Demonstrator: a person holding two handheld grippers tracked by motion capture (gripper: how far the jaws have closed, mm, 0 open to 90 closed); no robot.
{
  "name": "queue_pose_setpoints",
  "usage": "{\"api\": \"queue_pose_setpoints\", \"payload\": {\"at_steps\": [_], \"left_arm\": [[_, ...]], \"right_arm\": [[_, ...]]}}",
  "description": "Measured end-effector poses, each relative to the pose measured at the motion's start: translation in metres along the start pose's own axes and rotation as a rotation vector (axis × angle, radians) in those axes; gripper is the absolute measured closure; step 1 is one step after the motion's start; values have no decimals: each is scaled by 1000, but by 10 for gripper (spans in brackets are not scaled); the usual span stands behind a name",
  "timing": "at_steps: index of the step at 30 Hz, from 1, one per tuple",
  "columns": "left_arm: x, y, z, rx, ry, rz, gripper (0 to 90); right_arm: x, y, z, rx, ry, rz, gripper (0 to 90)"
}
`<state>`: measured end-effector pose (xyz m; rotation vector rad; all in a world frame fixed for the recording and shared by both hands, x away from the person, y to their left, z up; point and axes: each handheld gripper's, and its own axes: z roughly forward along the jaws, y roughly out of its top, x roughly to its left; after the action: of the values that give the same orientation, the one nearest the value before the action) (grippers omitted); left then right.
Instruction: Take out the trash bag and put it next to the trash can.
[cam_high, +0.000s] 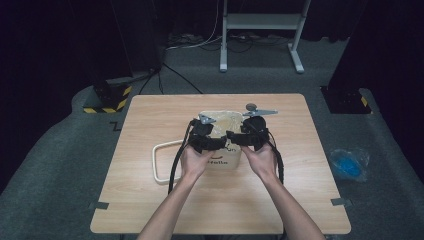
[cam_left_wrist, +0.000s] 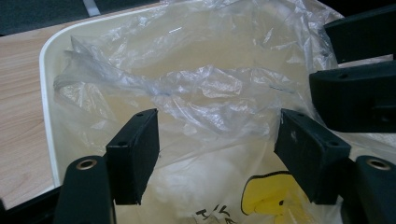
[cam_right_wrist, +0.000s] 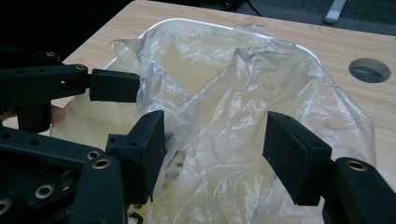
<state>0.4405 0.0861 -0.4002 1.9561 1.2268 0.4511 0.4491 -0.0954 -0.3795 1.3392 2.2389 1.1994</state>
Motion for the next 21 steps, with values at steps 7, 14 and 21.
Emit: {"api": "queue_pose_setpoints", "payload": {"at_steps": [7,14,21], "left_arm": [[0,0,0,6,12,13,314],[-2,-1,0,9,15,29,310],[-2,-1,1,12,12,32,305]], "right_arm": [[2,3,3,8,-4,2,388],[6,8,8,21,-11,5,388],[8,9,17,46,-22,4,402]]}}
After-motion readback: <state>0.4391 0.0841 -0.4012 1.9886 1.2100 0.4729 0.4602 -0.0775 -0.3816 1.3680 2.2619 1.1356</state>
